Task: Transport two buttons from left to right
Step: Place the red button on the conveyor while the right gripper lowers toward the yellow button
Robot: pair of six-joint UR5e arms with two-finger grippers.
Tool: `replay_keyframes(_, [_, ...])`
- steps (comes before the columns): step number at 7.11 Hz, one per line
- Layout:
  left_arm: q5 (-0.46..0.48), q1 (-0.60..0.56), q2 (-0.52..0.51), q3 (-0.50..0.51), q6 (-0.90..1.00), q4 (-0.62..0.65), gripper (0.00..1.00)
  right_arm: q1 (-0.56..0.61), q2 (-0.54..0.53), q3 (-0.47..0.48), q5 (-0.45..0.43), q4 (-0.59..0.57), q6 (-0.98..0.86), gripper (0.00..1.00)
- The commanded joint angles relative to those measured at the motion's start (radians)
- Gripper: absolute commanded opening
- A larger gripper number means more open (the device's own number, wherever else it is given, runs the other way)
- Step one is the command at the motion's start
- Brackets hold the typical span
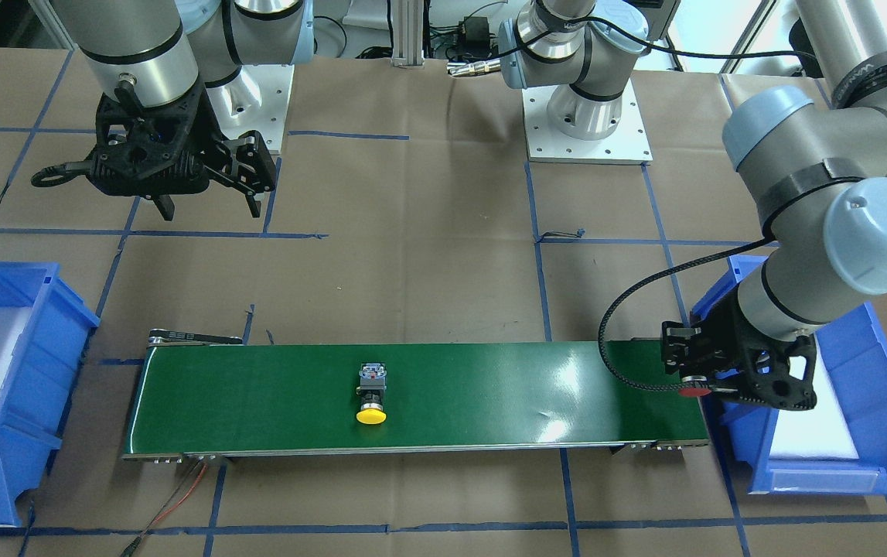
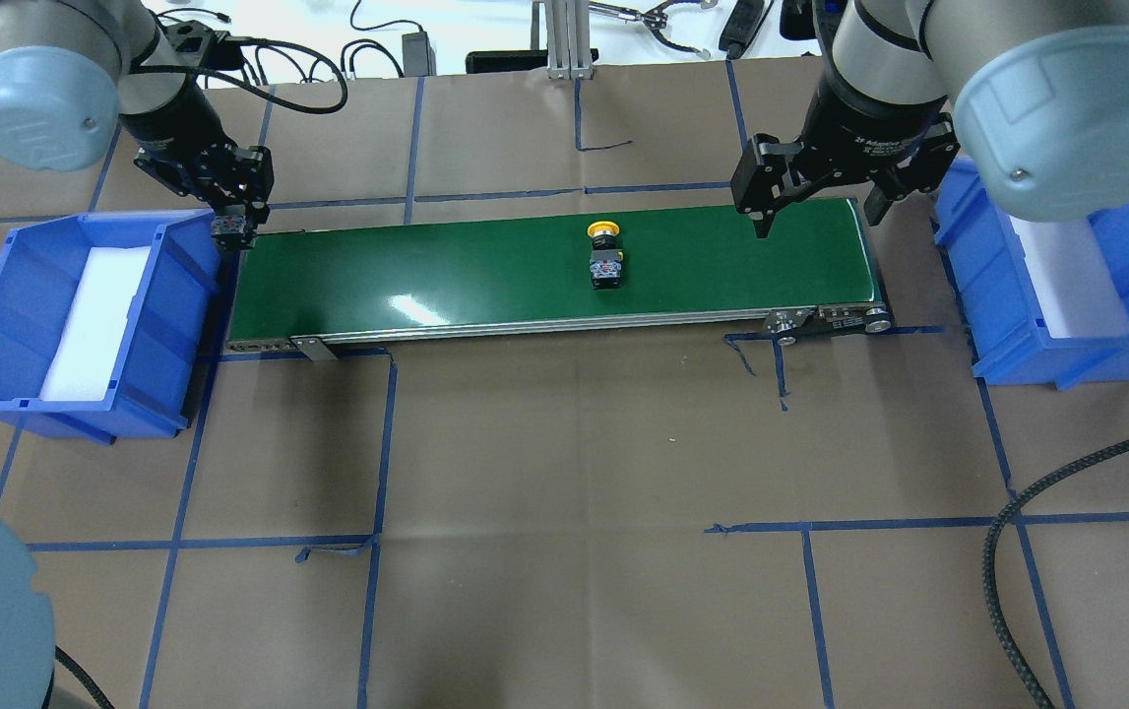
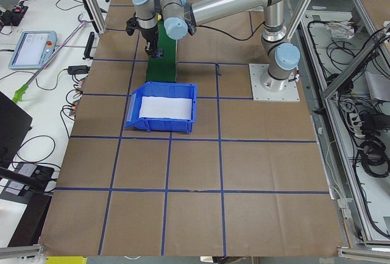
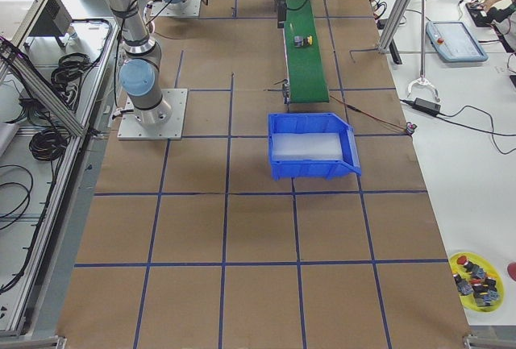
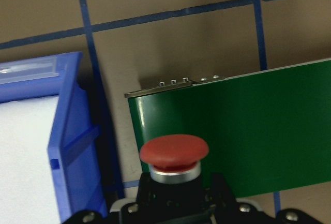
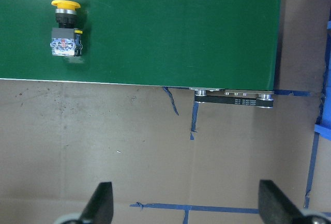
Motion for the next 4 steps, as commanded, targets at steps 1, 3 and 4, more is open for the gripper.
replay_keyframes(1, [-0.003,-0.008,-0.009,-0.055,-0.009,0.022,0.10,0.000,0.048,0.000,0.000,-0.070,0.003,1.00])
replay_keyframes(3, [-0.003,-0.010,-0.032,-0.116,-0.003,0.122,0.10,0.000,0.079,0.003,0.000,-0.099,0.003,1.00])
replay_keyframes(4, [-0.001,-0.010,-0.043,-0.144,-0.005,0.196,0.10,0.000,0.095,0.003,0.000,-0.099,0.003,1.00])
